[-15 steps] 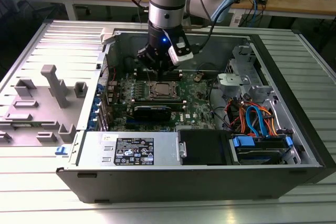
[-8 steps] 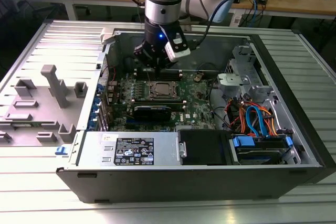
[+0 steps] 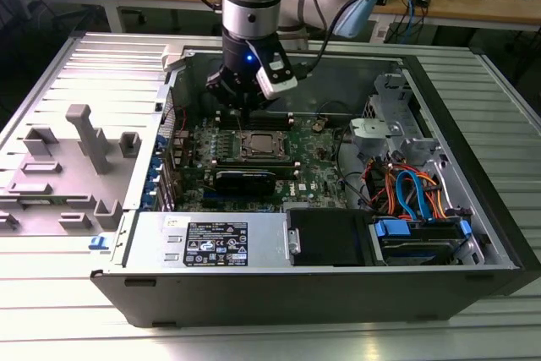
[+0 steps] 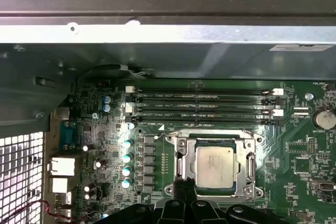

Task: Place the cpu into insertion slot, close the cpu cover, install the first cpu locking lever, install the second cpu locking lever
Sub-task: 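Install the first cpu locking lever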

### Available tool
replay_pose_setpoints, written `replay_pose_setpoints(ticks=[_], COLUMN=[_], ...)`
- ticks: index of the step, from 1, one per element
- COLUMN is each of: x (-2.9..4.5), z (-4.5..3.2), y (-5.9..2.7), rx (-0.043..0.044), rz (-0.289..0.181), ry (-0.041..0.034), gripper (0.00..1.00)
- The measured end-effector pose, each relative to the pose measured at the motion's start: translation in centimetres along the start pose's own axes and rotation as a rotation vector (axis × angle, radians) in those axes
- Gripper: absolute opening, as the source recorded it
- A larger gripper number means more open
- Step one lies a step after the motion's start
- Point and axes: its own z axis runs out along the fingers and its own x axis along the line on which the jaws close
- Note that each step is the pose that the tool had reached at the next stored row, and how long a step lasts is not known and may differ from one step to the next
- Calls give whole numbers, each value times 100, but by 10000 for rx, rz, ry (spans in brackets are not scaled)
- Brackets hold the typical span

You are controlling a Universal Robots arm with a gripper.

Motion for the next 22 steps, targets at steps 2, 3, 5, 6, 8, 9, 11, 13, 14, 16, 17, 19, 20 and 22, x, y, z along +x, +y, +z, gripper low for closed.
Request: replay_pose_setpoints(ticks=[2,3,5,6,8,9,11,13,14,16,17,19,20,22], x=[64,83,116,143,205,233,302,345,345,346,345,345,345,351], z=[9,11,13,14,17,18,22,25,26,27,28,29,29,31], y=[1,1,2,3,3,4,5,6,9,28,44,82,99,115], rx=[2,3,4,4,5,3,0,-1,-3,1,0,-1,0,-3], rz=[-1,-3,-1,-1,-4,-3,-2,-2,-2,-2,-2,17,25,26], ry=[-205,-281,-337,-349,-375,-387,-419,-444,-447,-445,-447,-446,-445,-446], gripper=[11,11,11,11,11,11,11,11,11,11,11,11,11,11])
